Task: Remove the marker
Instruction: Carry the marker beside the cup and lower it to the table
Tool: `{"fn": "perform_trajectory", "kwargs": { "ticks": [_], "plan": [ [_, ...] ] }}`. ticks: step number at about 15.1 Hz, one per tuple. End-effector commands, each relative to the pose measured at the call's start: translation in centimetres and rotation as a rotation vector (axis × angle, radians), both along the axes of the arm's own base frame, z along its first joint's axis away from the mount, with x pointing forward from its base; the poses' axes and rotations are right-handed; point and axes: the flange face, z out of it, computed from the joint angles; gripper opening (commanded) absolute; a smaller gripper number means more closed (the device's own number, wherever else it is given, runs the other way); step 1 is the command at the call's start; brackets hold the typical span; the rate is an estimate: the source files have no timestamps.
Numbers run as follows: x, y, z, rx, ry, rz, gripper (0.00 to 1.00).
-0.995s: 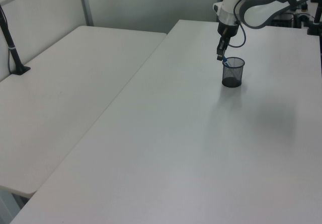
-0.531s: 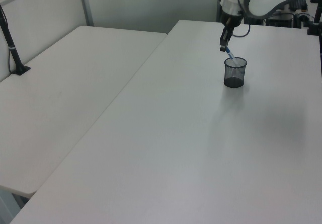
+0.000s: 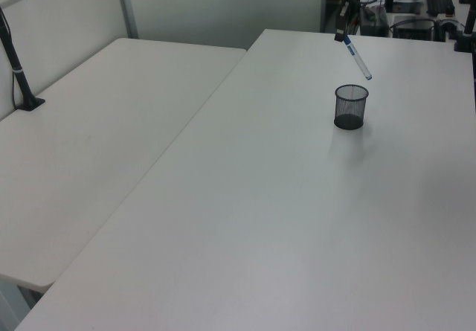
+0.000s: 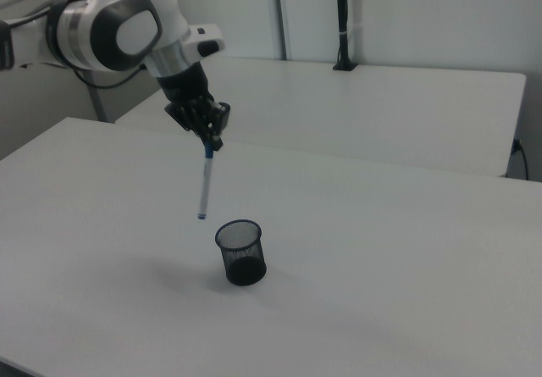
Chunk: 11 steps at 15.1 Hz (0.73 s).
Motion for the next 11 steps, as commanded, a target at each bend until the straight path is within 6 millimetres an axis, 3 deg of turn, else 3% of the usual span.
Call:
{"fn": "perform_trajectory", "kwargs": {
  "ticks": [1,2,3,4,7,9,11],
  "plan": [
    [1.9,7.3,-1.0,0.081,0.046,-0.003,0.10],
    [3.1,10.8,-3.4,0.095,0.078,-0.050,0.10],
    [3.8,12.9,-6.3,0.104,0.120,-0.090,0.10],
    [4.1,14.0,-7.9,0.110,0.141,-0.115,0.10],
    [5.0,15.6,-13.3,0.110,0.222,-0.182,0.10],
    [5.2,16.8,-15.7,0.108,0.253,-0.226,0.10],
    [5.3,17.6,-16.3,0.112,0.247,-0.222,0.10]
  ]
}}
